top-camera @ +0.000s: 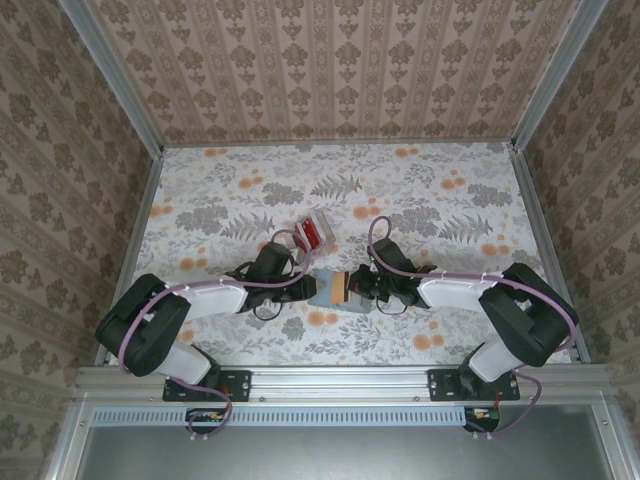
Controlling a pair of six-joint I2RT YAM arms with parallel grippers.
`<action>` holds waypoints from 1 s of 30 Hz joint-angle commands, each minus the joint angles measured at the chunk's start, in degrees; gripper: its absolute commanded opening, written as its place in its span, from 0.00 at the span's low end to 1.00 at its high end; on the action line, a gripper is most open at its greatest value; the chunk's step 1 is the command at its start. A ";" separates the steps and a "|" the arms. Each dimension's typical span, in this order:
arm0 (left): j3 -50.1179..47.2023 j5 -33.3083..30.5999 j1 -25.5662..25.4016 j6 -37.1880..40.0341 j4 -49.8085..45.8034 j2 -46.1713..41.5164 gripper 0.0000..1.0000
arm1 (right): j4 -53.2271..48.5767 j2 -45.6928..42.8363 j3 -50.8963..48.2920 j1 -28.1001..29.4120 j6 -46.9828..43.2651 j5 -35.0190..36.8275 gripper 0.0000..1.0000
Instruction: Put the credit cards into the card holder
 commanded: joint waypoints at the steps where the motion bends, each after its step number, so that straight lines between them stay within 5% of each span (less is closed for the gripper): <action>1: -1.02 0.37 -0.49 -0.75 0.86 -0.84 0.24 | 2.53 2.09 -1.33 0.76 0.71 4.20 0.00; 30: 0.65 0.63 -1.48 -1.49 2.42 0.97 0.20 | -5.70 8.76 9.72 8.64 -5.69 8.90 0.01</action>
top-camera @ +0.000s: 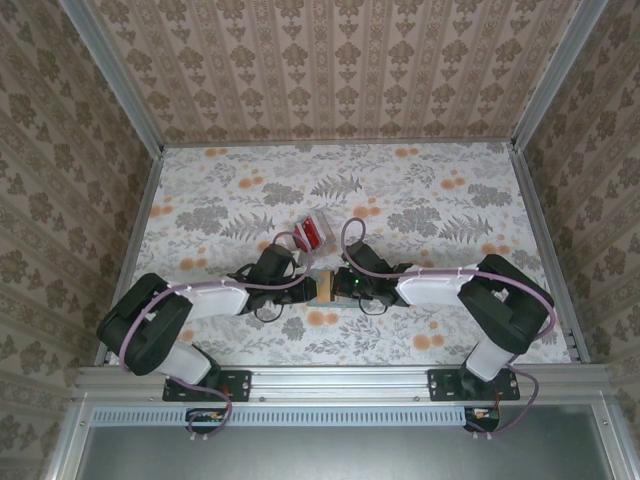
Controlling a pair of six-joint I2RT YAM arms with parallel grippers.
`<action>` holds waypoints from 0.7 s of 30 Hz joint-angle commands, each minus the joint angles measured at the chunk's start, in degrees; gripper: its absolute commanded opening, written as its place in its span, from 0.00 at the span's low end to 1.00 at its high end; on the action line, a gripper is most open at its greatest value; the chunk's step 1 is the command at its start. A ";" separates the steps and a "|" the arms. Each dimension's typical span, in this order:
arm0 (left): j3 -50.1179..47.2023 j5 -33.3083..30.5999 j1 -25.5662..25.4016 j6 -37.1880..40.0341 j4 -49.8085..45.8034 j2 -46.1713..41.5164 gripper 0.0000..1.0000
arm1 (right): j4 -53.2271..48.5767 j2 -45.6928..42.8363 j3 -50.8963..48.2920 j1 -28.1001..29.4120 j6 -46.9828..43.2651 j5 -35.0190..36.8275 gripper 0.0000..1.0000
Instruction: Put the credit cards into the card holder
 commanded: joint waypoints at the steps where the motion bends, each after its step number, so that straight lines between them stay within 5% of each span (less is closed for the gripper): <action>1: 1.04 0.75 -0.47 -1.07 1.41 0.41 0.20 | -3.27 1.91 1.81 1.35 -1.79 0.27 0.02; 12: 1.28 -0.67 -0.12 -0.92 -0.75 -2.32 0.20 | -5.84 -0.55 1.93 1.35 -3.54 1.40 0.25; 17: 1.05 -4.79 0.40 -0.23 -4.33 -7.42 0.43 | -7.83 -3.13 1.30 0.44 -5.05 1.92 0.32; 21: 2.07 -7.02 0.61 1.42 -7.17 -9.41 0.52 | -9.54 -4.19 1.47 0.07 -6.52 1.90 0.33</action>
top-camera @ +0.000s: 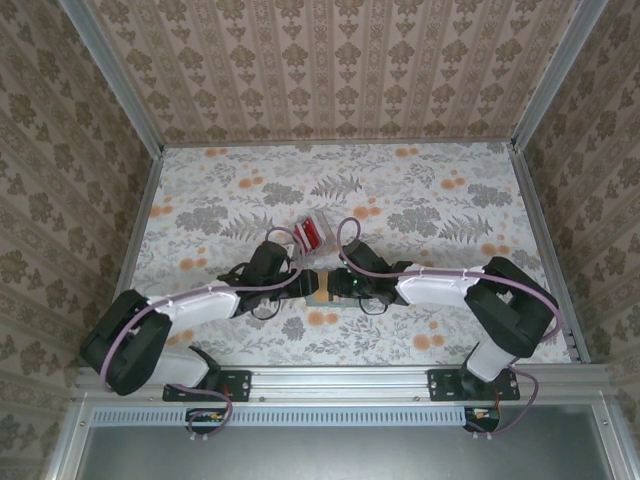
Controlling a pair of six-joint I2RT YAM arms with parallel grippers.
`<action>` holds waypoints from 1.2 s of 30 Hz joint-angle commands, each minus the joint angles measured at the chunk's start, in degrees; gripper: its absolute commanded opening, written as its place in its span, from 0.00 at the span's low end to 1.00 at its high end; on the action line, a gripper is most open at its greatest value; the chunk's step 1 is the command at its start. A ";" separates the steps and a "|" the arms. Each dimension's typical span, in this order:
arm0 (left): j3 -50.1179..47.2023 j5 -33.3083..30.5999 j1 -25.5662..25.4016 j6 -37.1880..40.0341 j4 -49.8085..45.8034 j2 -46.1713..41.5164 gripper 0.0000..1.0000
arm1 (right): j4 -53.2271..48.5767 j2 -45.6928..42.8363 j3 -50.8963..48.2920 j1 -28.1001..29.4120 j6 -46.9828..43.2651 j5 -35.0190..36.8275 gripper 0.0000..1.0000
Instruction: Put the credit cards into the card holder
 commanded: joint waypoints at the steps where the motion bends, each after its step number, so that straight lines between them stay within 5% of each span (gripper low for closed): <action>1: 2.45 -2.99 0.28 2.17 -4.38 -0.84 0.53 | -4.05 -1.63 -0.07 -0.50 -2.32 1.02 0.33; 20: 11.20 -2.30 -3.73 7.18 -11.53 11.73 0.57 | -5.26 -4.07 -4.26 -5.35 -5.77 -1.17 0.32; 36: 21.26 -9.26 -6.90 12.34 -19.66 19.72 0.59 | -4.55 -3.92 -5.11 -5.39 -5.96 -1.80 0.31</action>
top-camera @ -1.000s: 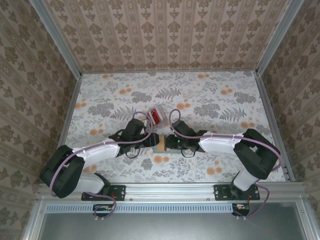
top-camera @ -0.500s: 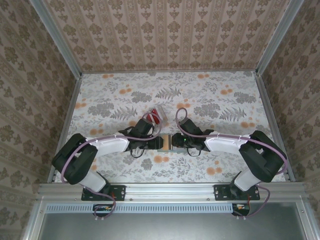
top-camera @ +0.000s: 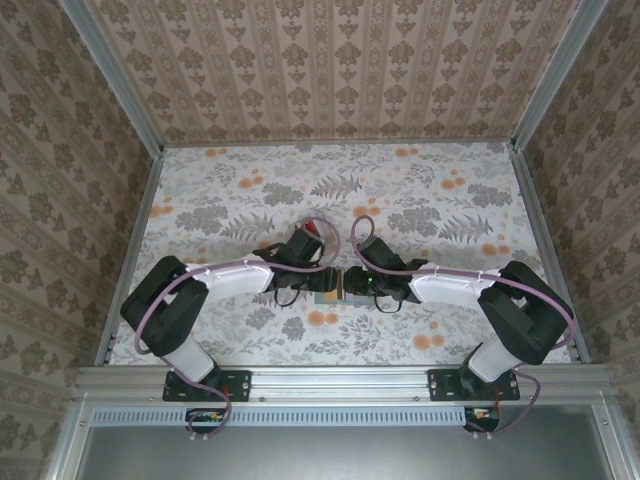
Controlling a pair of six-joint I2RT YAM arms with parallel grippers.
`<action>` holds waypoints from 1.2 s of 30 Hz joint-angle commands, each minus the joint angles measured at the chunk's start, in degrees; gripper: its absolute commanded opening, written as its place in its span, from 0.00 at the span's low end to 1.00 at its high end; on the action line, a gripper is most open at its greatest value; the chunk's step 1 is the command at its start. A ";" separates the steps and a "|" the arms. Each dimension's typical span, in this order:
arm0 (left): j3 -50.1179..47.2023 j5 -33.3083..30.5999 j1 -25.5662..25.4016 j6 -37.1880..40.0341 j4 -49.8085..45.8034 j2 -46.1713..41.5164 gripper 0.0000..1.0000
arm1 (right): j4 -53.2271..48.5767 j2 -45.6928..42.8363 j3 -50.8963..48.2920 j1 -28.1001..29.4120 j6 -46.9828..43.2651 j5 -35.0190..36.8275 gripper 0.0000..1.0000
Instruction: Put the credit cards into the card holder
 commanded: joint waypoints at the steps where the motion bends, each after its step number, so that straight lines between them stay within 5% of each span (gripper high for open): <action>1: 3.39 -2.96 -0.97 3.52 -5.66 2.76 0.59 | -1.76 -0.24 -1.72 -0.17 -0.75 -1.24 0.31; 24: 7.46 -6.78 -5.12 8.08 -11.68 5.92 0.61 | -0.57 0.27 -2.03 -0.52 -0.75 -2.08 0.31; 36: 7.03 -7.18 -4.46 7.72 -12.06 1.40 0.08 | -0.74 0.02 -2.66 -1.13 -0.84 -1.83 0.31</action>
